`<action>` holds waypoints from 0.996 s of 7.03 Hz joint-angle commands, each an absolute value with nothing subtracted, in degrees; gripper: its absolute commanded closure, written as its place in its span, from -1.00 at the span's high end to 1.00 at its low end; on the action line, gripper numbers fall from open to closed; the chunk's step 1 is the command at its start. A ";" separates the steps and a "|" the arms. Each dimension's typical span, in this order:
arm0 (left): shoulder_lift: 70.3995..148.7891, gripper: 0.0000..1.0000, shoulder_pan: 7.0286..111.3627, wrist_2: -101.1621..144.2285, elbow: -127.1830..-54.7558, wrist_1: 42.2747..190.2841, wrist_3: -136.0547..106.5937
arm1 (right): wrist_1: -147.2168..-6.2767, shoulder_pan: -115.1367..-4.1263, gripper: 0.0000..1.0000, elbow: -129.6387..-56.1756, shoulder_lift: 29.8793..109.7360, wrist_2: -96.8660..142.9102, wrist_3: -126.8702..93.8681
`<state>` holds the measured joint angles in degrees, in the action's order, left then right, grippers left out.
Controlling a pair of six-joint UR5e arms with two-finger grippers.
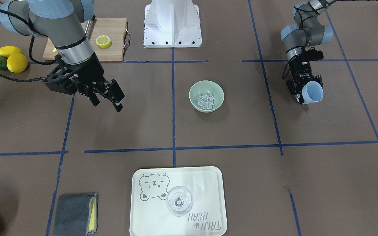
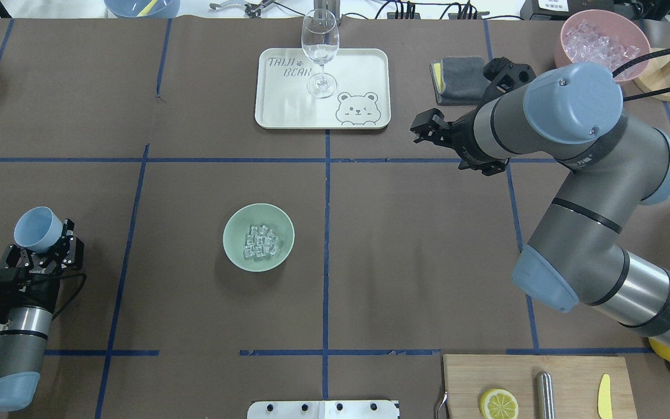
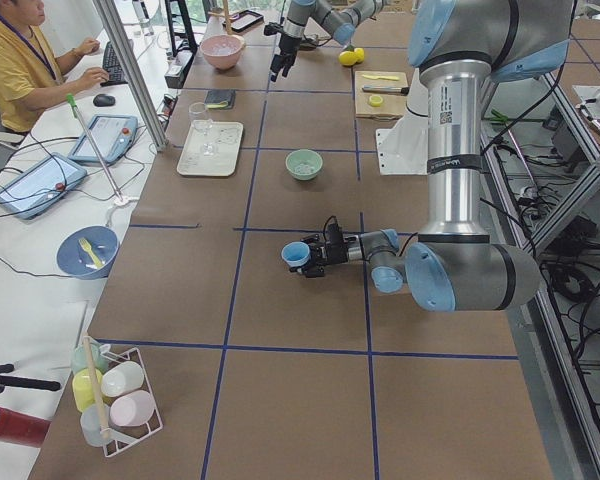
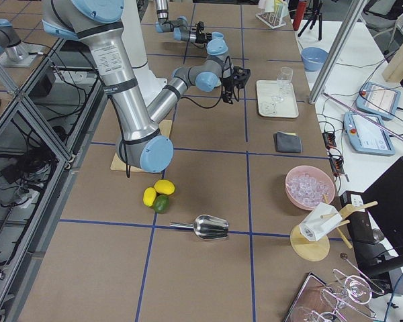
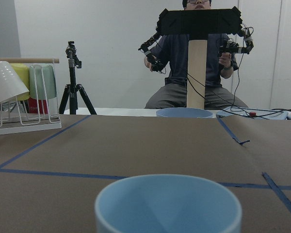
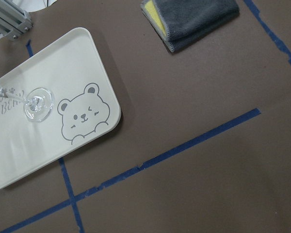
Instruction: Pour ice into bowl
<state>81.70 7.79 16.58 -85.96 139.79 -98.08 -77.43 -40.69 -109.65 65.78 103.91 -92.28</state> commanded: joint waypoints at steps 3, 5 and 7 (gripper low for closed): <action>80.68 0.93 7.82 16.00 -86.22 139.92 -98.17 | -77.43 -40.69 1.00 -109.69 65.92 103.89 -92.29; 79.37 0.99 7.82 16.00 -86.57 139.92 -97.74 | -77.43 -40.78 1.00 -109.69 65.92 103.89 -92.29; 78.84 1.00 7.82 17.39 -87.97 140.01 -97.12 | -77.43 -40.78 1.00 -109.78 65.74 103.89 -92.29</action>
